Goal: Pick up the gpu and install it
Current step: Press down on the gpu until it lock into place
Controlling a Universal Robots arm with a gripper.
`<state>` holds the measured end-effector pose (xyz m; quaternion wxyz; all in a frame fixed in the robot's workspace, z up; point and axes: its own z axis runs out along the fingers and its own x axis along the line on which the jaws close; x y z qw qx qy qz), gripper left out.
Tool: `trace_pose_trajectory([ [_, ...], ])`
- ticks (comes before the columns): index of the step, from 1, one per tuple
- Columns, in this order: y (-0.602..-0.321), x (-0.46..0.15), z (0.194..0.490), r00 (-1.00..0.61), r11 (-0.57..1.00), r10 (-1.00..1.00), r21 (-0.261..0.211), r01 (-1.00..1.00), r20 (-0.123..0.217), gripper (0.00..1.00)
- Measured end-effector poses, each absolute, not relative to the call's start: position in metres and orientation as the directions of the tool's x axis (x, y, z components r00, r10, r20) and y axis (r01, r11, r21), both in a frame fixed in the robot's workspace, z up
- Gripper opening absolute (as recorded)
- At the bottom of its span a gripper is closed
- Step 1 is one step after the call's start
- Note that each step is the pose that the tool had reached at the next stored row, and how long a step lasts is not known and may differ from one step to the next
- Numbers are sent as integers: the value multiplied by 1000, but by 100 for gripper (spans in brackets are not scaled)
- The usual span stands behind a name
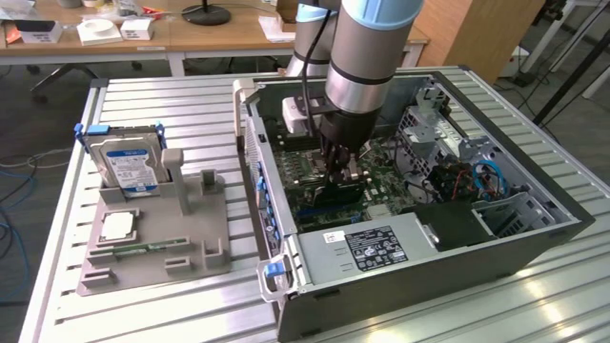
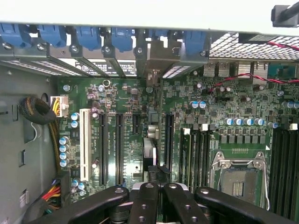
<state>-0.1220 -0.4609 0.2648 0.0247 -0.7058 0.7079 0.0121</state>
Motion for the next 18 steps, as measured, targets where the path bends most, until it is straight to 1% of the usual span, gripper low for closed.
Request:
trace_pose_trajectory([
  [18,-462,-123,264,-3,4,-999,-18,-1000,-52,10],
])
